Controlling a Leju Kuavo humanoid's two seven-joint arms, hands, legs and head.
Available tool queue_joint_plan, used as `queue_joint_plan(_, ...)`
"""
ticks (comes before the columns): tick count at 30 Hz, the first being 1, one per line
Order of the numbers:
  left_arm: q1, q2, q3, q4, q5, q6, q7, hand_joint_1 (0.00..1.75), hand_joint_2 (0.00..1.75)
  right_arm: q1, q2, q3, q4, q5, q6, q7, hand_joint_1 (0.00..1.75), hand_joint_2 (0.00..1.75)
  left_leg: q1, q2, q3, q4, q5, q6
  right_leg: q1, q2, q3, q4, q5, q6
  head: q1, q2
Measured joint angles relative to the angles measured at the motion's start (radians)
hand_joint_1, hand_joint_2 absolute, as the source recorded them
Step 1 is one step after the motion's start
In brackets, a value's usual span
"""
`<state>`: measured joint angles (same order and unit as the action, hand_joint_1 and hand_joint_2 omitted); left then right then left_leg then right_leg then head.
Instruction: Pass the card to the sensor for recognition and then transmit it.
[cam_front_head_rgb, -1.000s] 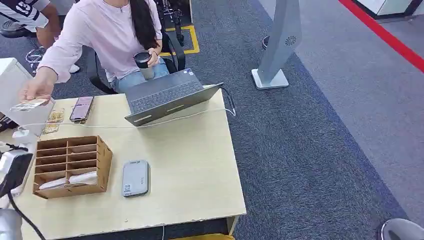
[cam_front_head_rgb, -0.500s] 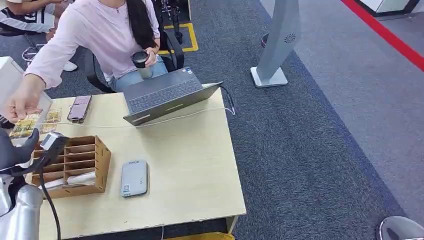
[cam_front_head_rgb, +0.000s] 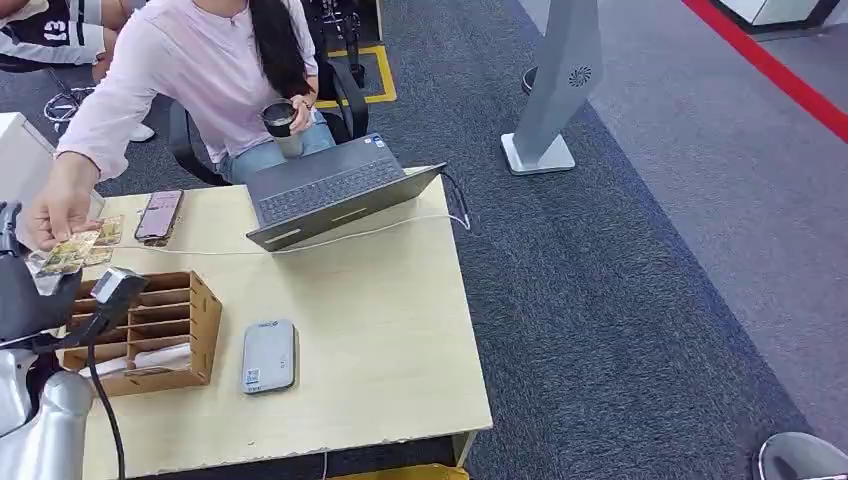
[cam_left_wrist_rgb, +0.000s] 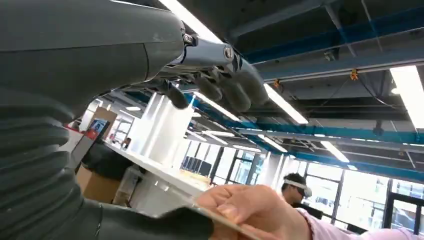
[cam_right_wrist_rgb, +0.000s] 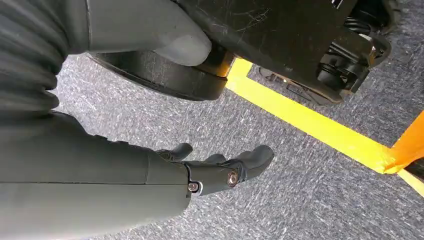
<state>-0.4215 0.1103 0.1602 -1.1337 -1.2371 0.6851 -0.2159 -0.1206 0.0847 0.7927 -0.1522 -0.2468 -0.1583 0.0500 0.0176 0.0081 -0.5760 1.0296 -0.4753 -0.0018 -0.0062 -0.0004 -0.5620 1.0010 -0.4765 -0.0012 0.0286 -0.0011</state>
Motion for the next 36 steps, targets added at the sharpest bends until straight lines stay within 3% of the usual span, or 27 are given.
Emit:
queue_joint_plan(31,0.017,-0.029,-0.021,0.005,0.03,0.003,-0.024,1.75,1.75,-0.001,0.0,0.017,0.0,0.002,-0.002,-0.005,0.0,1.75,0.0,0.0,-0.001,0.0,0.0,0.0,0.0,0.0,-0.001,0.0,0.0,0.0,0.0,0.0)
queue_joint_plan(36,0.058,-0.063,-0.082,-0.03,0.013,-0.016,-0.035,1.75,1.75,0.0,0.002,0.017,0.0,-0.01,-0.008,-0.012,0.0,1.75,0.0,0.0,-0.001,0.0,0.0,0.0,0.0,0.0,-0.001,0.0,0.0,0.0,0.0,0.0)
